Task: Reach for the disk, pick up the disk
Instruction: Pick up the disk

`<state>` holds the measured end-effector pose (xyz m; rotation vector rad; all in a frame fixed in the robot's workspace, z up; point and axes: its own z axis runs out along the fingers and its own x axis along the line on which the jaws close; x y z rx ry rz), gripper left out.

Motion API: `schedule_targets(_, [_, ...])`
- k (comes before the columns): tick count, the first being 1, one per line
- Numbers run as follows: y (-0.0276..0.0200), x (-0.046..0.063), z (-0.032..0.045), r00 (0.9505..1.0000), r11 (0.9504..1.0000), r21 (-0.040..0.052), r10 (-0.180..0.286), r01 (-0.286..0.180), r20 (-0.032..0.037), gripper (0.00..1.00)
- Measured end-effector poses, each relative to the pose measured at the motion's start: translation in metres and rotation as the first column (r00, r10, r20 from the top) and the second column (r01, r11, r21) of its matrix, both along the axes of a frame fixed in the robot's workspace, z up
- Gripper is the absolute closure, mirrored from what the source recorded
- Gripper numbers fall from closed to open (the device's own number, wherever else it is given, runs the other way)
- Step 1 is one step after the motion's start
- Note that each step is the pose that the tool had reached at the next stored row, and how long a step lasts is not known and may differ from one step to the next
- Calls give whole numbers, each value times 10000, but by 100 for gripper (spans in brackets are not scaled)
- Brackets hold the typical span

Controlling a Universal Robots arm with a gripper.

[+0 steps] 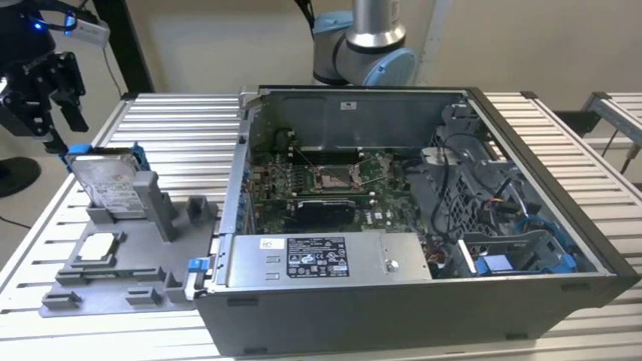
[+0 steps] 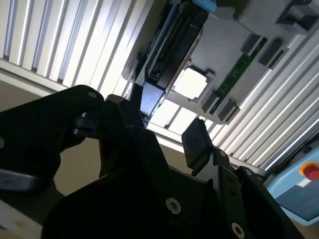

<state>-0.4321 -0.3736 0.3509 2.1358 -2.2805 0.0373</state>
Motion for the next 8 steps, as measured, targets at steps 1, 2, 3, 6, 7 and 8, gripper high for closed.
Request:
schedule_targets(1, [0,0,0,10000,10000,0,17,-17,0,0])
schedule_targets(2, [-1,0,0,10000,10000,0,19,-19,0,0])
schedule_targets(3, [-1,0,-1,10000,10000,-1,20,-20,-2,0])
schedule_targets(6, [-1,1,-46,10000,10000,0,20,-20,14,0])
schedule_targets(7, [-1,1,-64,10000,10000,1,19,-19,21,0])
schedule_targets(8, [-1,1,-83,10000,10000,-1,19,-19,31,0])
